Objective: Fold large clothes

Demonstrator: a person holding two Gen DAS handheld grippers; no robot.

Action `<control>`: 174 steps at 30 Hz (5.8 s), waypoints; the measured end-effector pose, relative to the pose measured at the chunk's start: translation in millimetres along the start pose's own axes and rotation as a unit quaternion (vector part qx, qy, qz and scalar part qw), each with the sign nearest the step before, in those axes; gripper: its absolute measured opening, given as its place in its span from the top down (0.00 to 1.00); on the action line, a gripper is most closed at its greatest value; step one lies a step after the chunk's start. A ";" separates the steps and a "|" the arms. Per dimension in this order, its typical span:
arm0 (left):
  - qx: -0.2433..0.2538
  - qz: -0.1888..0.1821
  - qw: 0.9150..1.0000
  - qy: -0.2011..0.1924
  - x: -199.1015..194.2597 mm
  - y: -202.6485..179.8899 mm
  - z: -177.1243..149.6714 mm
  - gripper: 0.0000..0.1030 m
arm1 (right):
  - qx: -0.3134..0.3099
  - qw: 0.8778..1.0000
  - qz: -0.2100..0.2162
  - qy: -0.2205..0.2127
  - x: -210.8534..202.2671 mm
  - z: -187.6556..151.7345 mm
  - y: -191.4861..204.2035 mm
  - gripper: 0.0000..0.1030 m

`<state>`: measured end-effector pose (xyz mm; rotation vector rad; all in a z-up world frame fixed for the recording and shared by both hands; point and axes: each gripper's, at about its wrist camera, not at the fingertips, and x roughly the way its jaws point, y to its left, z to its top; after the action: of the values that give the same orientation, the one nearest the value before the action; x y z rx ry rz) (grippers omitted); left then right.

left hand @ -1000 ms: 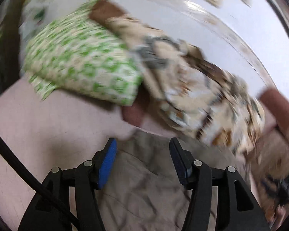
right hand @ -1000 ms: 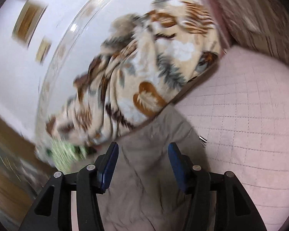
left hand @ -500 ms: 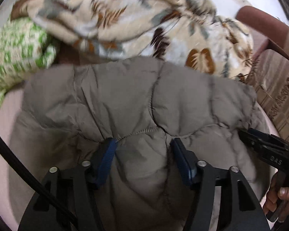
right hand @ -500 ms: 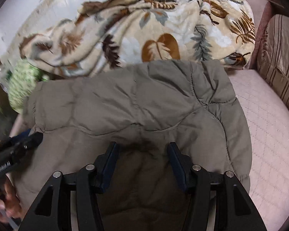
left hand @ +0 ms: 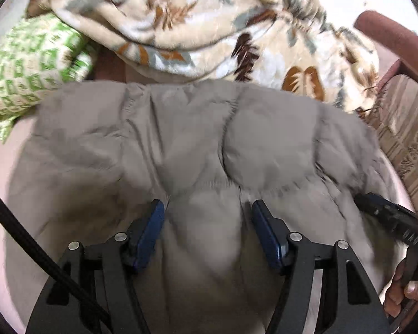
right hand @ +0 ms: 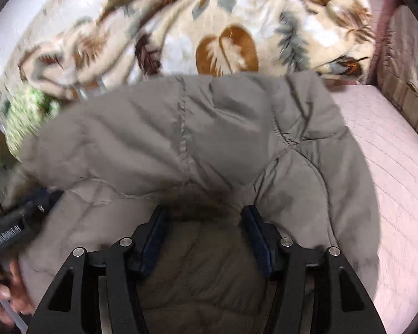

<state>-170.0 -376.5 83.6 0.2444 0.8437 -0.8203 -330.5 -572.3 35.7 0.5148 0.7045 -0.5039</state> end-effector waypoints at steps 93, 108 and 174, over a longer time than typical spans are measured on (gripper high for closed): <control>-0.100 0.147 0.984 -0.026 -77.5 98.2 -83.9 0.29 | 0.054 0.998 -0.012 0.015 -71.0 -83.8 -7.0 0.27; -0.144 0.128 0.981 0.005 -79.2 137.2 -90.6 0.29 | 0.146 0.989 -0.006 0.008 -82.1 -86.0 -79.0 0.27; -0.335 -0.057 0.940 0.031 -42.7 204.0 -124.1 0.08 | 0.355 0.923 0.152 0.013 -39.9 -119.6 -120.4 0.12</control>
<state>-108.2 -153.8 9.8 -0.3861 1.1550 -0.5906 -484.0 -582.7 -46.1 1.2932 0.4353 -0.4504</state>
